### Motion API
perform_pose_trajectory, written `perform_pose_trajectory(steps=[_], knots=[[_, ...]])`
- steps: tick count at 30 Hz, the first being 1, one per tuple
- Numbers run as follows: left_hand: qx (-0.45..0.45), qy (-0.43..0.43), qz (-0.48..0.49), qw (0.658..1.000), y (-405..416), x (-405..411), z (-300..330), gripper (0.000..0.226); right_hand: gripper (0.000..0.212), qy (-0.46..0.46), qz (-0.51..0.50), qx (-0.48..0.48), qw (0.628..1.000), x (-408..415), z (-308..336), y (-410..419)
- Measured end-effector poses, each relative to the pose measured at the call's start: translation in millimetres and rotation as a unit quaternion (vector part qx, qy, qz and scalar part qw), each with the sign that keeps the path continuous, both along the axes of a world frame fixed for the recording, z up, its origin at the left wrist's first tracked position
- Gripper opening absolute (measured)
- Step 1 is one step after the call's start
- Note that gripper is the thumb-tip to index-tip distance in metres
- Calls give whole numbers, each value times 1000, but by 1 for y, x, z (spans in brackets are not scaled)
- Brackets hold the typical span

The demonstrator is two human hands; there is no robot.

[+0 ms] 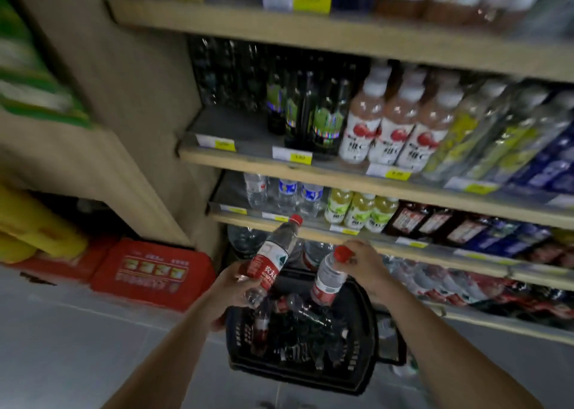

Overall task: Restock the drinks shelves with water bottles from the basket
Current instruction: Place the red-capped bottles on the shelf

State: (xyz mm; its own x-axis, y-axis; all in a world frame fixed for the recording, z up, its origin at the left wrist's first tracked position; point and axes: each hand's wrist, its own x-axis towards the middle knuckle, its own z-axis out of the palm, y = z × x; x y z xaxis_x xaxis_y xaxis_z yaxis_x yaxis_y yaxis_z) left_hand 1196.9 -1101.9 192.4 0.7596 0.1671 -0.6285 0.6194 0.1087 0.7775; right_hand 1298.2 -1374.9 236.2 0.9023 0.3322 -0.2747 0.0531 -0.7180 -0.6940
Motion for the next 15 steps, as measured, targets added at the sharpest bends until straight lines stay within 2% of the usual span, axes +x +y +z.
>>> perform_pose_trajectory(steps=[4,10,13,15], knots=[[-44,-94,-17,995,22,-12,56,35,24,6,27,15,1000,4,57,7],[-39,-197,20,979,33,-7,132,32,30,-41,51,28,997,23,147,16],[-49,-233,67,969,31,1,169,49,33,-98,73,32,992,28,194,24],[-68,-261,72,960,29,3,198,78,29,-140,87,48,985,31,225,30]])
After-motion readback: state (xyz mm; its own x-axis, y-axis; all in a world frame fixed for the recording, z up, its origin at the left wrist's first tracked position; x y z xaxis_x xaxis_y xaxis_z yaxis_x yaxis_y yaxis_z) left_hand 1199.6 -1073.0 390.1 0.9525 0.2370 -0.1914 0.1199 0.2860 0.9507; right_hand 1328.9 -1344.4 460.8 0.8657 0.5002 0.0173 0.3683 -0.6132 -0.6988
